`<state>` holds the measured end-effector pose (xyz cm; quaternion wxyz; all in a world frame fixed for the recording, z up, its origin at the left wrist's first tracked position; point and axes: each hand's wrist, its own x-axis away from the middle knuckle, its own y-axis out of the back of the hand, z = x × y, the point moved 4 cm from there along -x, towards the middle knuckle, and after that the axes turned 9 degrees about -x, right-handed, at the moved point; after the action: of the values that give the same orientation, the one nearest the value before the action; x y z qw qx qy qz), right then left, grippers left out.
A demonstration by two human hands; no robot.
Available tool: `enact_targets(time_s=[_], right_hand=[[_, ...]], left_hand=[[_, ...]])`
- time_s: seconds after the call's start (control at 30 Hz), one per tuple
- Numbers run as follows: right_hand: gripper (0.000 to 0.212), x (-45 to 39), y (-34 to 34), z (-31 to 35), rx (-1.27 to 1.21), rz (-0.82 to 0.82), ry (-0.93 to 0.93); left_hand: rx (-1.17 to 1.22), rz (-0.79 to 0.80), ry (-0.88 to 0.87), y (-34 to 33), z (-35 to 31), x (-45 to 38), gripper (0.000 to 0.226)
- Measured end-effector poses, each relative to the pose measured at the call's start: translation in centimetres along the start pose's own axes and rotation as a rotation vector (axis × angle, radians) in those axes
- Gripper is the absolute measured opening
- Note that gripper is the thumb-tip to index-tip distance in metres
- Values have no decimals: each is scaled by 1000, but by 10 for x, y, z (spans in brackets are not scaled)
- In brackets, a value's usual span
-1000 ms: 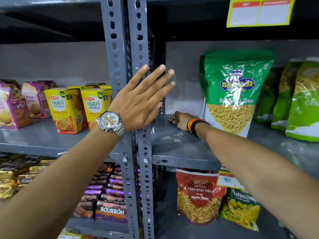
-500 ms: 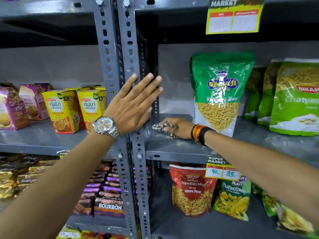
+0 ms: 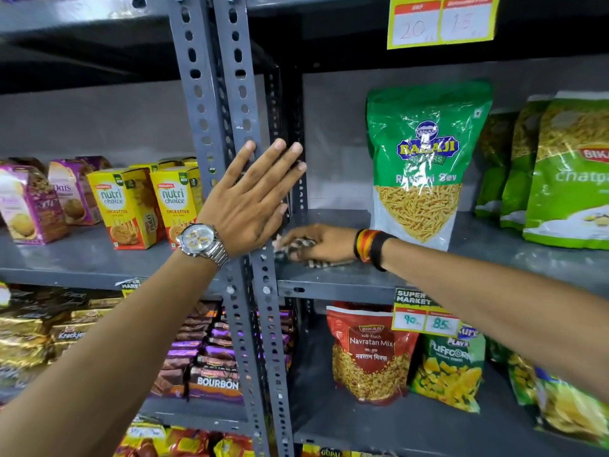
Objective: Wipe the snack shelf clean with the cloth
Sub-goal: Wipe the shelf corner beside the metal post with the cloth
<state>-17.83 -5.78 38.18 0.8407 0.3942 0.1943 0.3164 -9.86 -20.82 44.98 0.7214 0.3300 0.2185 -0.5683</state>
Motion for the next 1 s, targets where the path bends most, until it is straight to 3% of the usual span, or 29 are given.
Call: enact_targets(time_s=[0.1, 0.2, 0.3, 0.57, 0.63, 0.73, 0.83, 1.0], right_hand=[[30, 29, 14, 7, -111, 97, 18], [31, 27, 34, 1, -173, -41, 45], [37, 18, 23, -8, -18, -87, -3], [37, 77, -4, 9, -152, 71, 86], [34, 84, 11, 9, -143, 20, 116], [30, 72, 31, -2, -140, -189, 57], [29, 61, 19, -13, -54, -252, -2], [33, 98, 5, 8, -50, -96, 29]], left_hand=[[-1, 3, 4, -1, -1, 0, 65], [-5, 9, 4, -2, 0, -1, 65], [-3, 9, 10, -1, -1, 0, 65], [28, 18, 57, -1, -11, 7, 64], [35, 11, 70, -4, -16, 10, 63], [52, 8, 91, -6, -21, 12, 62], [68, 14, 101, -6, -21, 13, 63], [69, 31, 85, -7, -30, 21, 66]])
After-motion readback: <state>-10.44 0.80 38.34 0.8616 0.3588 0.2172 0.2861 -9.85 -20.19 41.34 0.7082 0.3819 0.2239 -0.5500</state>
